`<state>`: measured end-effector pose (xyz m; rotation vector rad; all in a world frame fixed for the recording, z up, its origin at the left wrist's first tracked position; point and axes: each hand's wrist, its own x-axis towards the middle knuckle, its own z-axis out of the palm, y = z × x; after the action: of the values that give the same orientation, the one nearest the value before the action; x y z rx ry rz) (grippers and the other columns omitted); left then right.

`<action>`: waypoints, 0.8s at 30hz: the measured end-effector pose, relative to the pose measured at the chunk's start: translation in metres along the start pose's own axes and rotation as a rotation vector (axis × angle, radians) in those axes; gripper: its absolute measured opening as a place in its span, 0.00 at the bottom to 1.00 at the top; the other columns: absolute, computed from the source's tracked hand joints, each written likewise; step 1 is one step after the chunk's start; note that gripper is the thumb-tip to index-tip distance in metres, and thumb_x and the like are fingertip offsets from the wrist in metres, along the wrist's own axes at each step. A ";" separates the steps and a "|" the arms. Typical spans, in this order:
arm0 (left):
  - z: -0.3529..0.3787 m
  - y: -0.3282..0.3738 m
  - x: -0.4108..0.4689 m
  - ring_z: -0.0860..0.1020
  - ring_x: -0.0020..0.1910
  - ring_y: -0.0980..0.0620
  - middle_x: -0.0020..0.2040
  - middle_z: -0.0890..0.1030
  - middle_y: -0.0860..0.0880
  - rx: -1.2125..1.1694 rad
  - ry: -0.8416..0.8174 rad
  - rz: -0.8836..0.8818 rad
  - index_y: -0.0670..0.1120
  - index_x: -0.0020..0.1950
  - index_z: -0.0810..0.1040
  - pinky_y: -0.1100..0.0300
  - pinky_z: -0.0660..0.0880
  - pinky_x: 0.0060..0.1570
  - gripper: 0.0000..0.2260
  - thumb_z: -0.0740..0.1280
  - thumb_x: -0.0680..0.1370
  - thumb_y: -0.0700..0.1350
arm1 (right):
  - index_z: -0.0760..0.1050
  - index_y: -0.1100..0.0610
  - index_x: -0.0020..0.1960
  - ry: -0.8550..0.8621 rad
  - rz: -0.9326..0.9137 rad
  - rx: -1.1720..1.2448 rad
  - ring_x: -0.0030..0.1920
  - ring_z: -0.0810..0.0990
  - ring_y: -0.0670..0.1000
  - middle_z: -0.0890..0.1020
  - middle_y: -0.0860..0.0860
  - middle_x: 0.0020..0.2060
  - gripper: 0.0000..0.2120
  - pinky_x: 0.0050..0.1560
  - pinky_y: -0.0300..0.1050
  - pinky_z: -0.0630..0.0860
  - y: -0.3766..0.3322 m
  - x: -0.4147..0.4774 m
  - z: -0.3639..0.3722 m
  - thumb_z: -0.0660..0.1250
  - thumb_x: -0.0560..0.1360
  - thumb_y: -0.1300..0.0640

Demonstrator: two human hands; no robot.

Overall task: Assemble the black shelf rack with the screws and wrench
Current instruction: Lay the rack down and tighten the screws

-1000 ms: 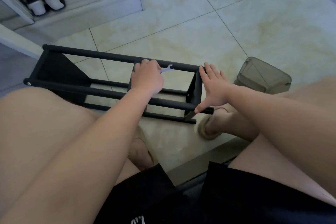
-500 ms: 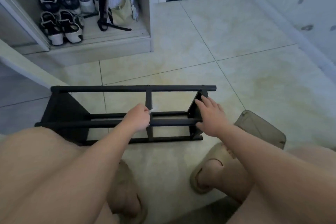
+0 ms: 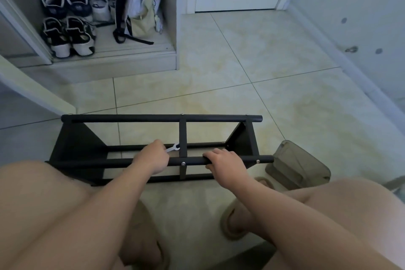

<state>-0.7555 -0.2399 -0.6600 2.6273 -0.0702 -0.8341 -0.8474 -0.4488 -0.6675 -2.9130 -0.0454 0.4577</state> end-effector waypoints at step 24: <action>0.008 0.027 0.005 0.82 0.46 0.46 0.40 0.83 0.50 -0.339 -0.075 0.062 0.51 0.39 0.82 0.53 0.80 0.51 0.11 0.65 0.77 0.39 | 0.26 0.44 0.79 -0.114 -0.171 -0.108 0.79 0.27 0.54 0.27 0.46 0.79 0.63 0.76 0.56 0.32 0.038 0.007 -0.016 0.62 0.64 0.19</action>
<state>-0.7538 -0.2686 -0.6584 2.2665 -0.0265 -0.8417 -0.8361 -0.4890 -0.6615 -2.9509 -0.3433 0.6078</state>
